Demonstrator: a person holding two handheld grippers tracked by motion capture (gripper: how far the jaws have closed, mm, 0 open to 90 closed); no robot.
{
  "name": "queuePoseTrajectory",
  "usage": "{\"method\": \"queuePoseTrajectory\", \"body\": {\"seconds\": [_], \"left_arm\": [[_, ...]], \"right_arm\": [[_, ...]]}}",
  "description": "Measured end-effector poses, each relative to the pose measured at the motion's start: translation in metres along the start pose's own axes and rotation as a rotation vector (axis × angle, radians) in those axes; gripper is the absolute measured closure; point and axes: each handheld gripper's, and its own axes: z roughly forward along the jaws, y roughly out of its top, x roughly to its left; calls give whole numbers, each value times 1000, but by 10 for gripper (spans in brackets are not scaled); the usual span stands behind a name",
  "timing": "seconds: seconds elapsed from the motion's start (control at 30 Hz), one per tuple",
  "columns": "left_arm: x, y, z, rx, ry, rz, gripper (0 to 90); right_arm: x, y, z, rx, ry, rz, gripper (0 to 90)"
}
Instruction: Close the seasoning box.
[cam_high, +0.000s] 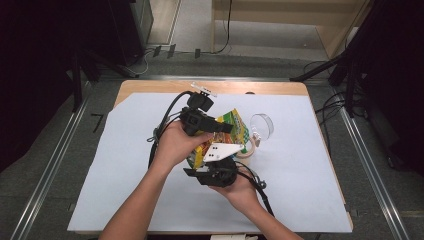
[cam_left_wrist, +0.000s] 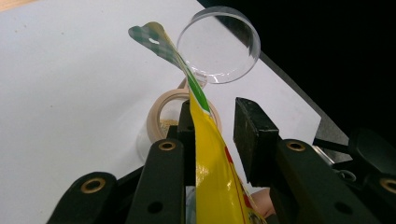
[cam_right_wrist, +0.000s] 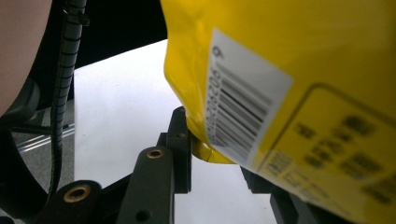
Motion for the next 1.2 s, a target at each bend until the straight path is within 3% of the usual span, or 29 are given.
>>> {"method": "queuePoseTrajectory", "body": {"seconds": [0.33, 0.47, 0.83, 1.2], "left_arm": [[-1, 4, 0, 4, 7, 1, 729], [6, 6, 2, 9, -14, -30, 726], [12, 5, -3, -12, -41, -60, 718], [10, 4, -5, -16, -32, -50, 703]], "right_arm": [[-1, 2, -1, -2, 1, 26, 699], [-2, 4, -1, 8, -2, 18, 698], [0, 6, -4, 16, -16, 3, 698], [0, 5, -4, 12, -7, 6, 698]]}}
